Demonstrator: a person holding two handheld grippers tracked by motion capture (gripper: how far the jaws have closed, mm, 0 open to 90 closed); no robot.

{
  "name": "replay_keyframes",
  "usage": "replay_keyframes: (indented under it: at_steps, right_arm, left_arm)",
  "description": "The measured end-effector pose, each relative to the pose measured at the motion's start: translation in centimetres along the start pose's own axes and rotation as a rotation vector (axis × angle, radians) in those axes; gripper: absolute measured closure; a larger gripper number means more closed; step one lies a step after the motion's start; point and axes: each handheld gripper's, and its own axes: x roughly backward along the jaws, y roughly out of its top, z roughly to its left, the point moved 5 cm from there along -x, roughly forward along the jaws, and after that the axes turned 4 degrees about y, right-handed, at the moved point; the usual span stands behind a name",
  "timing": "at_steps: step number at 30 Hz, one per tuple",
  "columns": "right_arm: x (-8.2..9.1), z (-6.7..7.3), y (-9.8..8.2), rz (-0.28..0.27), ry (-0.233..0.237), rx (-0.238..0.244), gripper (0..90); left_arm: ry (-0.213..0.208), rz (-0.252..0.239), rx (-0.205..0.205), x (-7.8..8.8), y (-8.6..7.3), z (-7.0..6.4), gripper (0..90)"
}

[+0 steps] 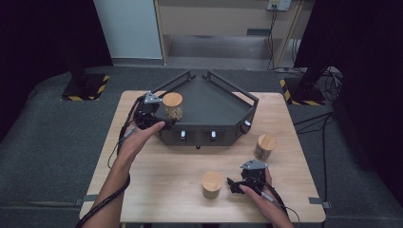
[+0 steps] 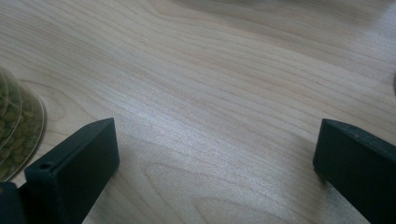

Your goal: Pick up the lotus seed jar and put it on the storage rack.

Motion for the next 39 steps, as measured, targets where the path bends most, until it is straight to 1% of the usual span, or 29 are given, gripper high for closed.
replay_keyframes:
  at_steps: [1, 9, 18, 21, 23, 26, 33, 35, 39]
  right_arm:
    - [0.0, 0.0, 0.0, 0.000, 0.000, 0.000, 0.4]
    - [0.0, 0.0, 0.0, 0.001, 0.000, 0.001, 0.4]
    - [0.0, -0.1, 0.1, 0.003, 0.006, 0.003, 0.3]
    - [0.0, -0.1, 0.1, 0.003, 0.006, 0.003, 0.3]
    - [0.0, -0.1, 0.1, 0.003, 0.006, 0.003, 0.3]
    - [0.0, -0.1, 0.1, 0.003, 0.006, 0.003, 0.3]
    - [0.0, -0.1, 0.0, 0.002, 0.005, 0.002, 0.4]
    - [0.0, -0.1, 0.0, 0.003, 0.005, 0.002, 0.4]
    - [0.0, -0.1, 0.0, 0.002, 0.004, 0.002, 0.4]
  left_arm:
    - [0.000, -0.001, 0.004, 0.1, -0.1, 0.0, 6.5]
    - [0.006, 0.012, -0.007, 0.5, -1.4, -0.5, 6.5]
    - [0.021, 0.043, -0.006, 0.8, -3.3, -1.0, 6.5]
    - [0.021, 0.039, 0.003, 1.1, -4.2, -1.2, 6.5]
    - [0.022, 0.046, 0.007, 1.1, -4.8, -1.3, 6.5]
    - [0.026, 0.049, 0.027, 1.2, -5.5, -1.4, 6.4]
    - [0.024, 0.042, 0.043, 1.6, -7.0, -1.8, 6.3]
    - [0.024, 0.044, 0.041, 1.7, -7.3, -1.8, 6.3]
    - [0.026, 0.038, 0.055, 2.1, -8.0, -1.9, 6.2]
